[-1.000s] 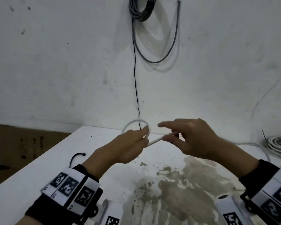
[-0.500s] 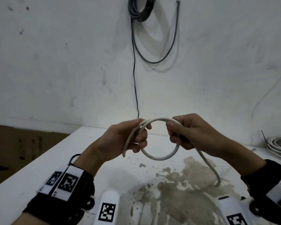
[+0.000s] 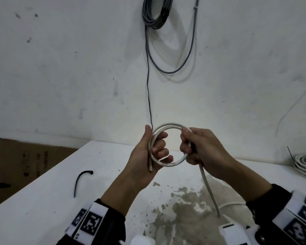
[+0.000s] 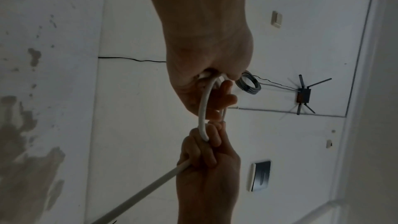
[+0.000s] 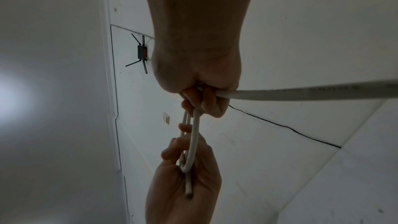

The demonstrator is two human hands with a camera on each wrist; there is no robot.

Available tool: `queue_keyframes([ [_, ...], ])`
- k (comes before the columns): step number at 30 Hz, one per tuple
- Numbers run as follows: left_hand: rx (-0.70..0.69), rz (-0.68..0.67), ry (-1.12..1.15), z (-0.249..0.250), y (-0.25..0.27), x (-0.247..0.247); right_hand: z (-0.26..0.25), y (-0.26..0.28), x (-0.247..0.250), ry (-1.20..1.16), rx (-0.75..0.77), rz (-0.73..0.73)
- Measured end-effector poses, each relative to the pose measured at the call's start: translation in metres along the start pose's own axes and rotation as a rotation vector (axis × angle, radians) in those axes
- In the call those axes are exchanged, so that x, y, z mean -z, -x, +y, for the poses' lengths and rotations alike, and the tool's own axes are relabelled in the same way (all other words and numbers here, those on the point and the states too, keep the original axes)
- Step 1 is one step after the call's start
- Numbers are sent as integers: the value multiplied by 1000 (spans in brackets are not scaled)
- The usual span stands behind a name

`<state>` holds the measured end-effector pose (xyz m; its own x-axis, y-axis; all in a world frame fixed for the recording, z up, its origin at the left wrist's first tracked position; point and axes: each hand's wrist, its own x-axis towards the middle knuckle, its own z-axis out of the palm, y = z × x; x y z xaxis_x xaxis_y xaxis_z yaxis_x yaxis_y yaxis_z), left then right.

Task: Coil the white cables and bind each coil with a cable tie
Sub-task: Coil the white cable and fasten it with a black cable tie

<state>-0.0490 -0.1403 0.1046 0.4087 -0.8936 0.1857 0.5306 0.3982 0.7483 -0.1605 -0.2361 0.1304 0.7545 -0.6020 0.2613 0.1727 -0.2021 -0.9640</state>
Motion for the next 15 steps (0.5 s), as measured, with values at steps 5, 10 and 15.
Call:
queue_keyframes([
  [5, 96, 39, -17, 7, -1, 2, 1, -2, 2, -30, 4, 50],
  [10, 88, -32, 150, 8, 1, 3, 2, -2, 5, -31, -12, 49],
  [15, 53, -68, 93, 7, 2, -3, 8, 0, -2, 18, -47, 50],
])
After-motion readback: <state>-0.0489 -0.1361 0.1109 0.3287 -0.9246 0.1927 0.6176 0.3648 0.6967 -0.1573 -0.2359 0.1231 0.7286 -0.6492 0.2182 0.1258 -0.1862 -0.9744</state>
